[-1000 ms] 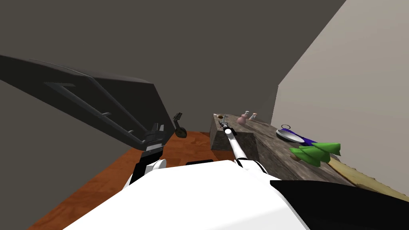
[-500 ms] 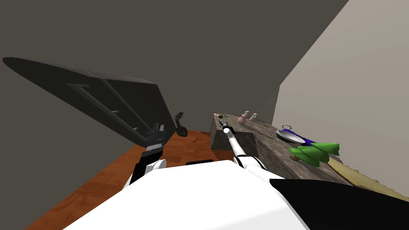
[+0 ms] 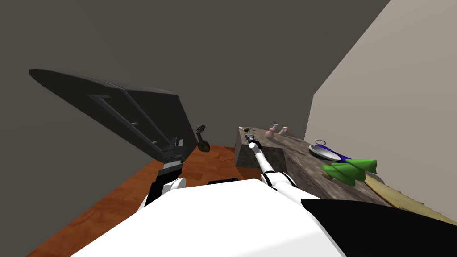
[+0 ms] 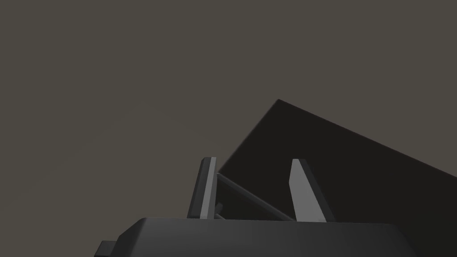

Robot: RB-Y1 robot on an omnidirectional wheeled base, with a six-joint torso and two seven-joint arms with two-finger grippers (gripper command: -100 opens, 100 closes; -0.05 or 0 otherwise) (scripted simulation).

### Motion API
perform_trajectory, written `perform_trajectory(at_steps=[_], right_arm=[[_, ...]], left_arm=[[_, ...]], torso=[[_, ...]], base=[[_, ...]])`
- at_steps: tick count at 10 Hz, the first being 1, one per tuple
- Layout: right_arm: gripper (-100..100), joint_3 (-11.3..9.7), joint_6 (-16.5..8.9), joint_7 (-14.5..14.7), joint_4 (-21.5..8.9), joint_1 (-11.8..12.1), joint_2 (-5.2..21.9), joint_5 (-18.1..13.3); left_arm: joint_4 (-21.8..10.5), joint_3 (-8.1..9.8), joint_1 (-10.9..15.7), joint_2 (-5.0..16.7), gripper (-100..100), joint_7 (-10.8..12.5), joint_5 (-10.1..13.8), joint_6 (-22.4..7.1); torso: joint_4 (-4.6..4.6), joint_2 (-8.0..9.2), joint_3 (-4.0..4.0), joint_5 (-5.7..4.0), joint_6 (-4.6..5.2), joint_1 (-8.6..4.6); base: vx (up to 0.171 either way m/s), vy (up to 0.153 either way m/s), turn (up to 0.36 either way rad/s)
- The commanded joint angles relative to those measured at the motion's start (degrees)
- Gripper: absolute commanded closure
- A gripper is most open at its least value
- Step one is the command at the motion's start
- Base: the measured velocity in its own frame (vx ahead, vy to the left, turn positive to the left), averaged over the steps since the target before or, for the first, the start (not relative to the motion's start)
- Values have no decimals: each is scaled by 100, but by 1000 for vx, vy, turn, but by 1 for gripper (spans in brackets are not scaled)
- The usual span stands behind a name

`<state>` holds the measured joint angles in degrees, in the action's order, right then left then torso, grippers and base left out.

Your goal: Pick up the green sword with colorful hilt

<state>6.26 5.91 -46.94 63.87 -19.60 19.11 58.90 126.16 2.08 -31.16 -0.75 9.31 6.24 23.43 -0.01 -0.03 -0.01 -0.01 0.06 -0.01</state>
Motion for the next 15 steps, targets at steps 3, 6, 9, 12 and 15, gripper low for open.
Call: perform_trajectory(at_steps=[3, 6, 9, 12, 15], right_arm=[[100, -2, -2, -6, 3, -3, -4, 3], [100, 215, -291, 279, 241, 182, -118, 291], [100, 456, -675, 707, 502, 374, -255, 594], [100, 697, -1025, 1138, 764, 567, -392, 895], [100, 938, -1332, 1573, 1026, 759, -528, 1195]], left_arm=[[0, 0, 0, 0, 0, 0, 0, 0], [0, 0, 0, 0, 0, 0, 0, 0], [0, 0, -1, -1, 0, 0, 0, 0], [0, 0, -1, 0, 0, 0, 0, 0], [0, 0, -1, 0, 0, 0, 0, 0]], torso=[[-3, -4, -4, 2, 4, 1], [-3, -5, -4, 4, 5, 3], [-22, -38, -29, -4, 15, 12], [-41, -52, -45, -20, 7, -1], [-58, -62, -59, -36, -2, -12]], base=[[0, 0, 0], [27, 12, -41], [85, 49, -92], [55, 37, -58], [54, 26, -57]])
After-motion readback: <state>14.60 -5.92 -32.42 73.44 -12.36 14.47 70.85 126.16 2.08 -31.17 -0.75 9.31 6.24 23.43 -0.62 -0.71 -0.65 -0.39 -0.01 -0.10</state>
